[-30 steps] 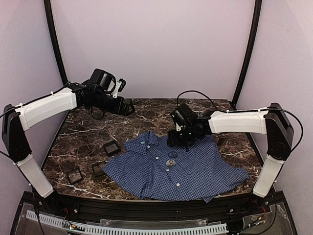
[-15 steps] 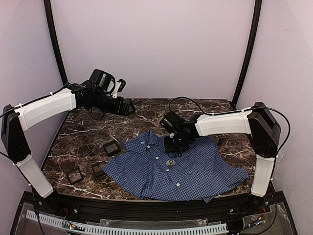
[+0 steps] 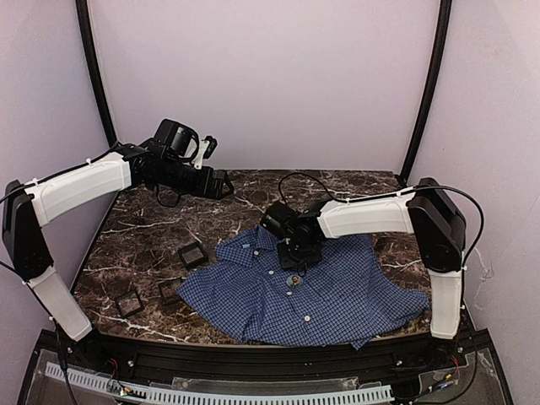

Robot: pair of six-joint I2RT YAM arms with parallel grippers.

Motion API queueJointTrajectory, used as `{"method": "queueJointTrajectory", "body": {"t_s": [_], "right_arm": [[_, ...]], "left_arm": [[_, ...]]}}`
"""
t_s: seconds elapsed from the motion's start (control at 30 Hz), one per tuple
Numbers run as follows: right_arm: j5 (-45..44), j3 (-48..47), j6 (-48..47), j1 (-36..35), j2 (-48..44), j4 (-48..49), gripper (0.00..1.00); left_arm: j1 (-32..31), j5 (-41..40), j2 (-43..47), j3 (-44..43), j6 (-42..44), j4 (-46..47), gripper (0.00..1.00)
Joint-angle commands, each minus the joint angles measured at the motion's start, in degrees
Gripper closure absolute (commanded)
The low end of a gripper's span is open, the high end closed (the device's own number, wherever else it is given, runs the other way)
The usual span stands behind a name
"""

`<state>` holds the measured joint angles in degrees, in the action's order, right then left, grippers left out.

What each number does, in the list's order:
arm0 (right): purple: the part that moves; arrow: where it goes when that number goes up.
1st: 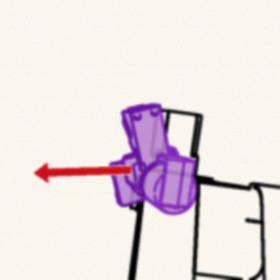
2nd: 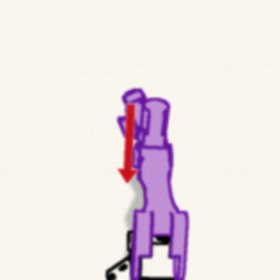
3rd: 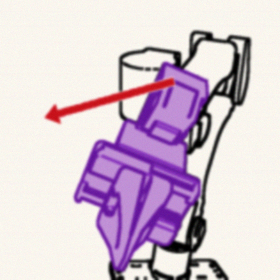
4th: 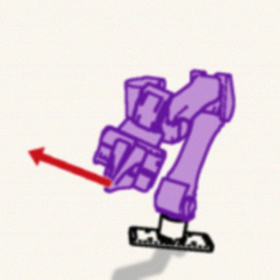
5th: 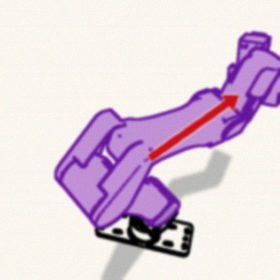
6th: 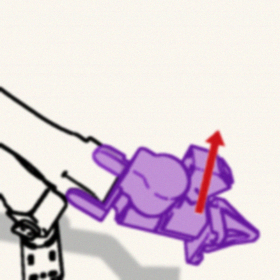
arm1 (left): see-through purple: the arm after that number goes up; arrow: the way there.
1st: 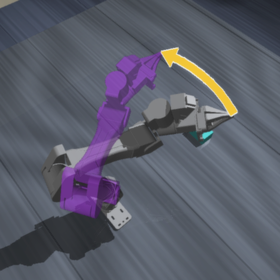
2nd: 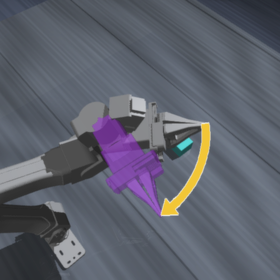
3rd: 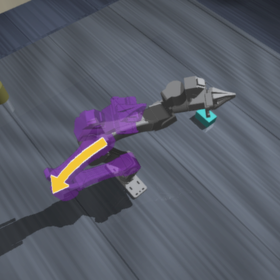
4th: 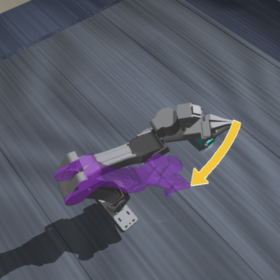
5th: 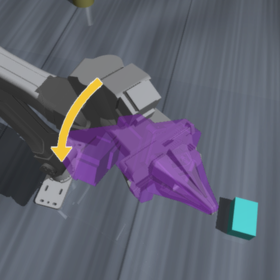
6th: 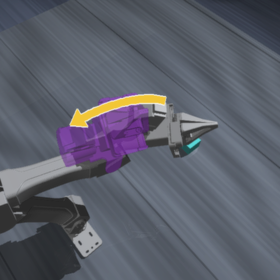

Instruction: Remove the brooch from the garment

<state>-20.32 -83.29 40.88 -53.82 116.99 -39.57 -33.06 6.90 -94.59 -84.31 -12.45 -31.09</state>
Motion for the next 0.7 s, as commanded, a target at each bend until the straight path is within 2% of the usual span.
{"method": "queueJointTrajectory", "body": {"t_s": [0.0,0.47,0.67], "right_arm": [[-4.0,-2.94,1.32,-1.73,1.91,-4.06,0.54],[-11.59,-7.15,3.89,-3.63,4.97,-12.44,0.55],[-12.97,-8.79,4.06,-4.42,6.21,-14.14,0.61]], "left_arm": [[-0.25,0.75,2.41,0.73,-0.38,0.59,0.01],[-0.21,1.45,2.05,0.81,-0.78,0.76,0.01],[-0.25,1.7,1.88,0.82,-0.91,0.73,0.01]]}}
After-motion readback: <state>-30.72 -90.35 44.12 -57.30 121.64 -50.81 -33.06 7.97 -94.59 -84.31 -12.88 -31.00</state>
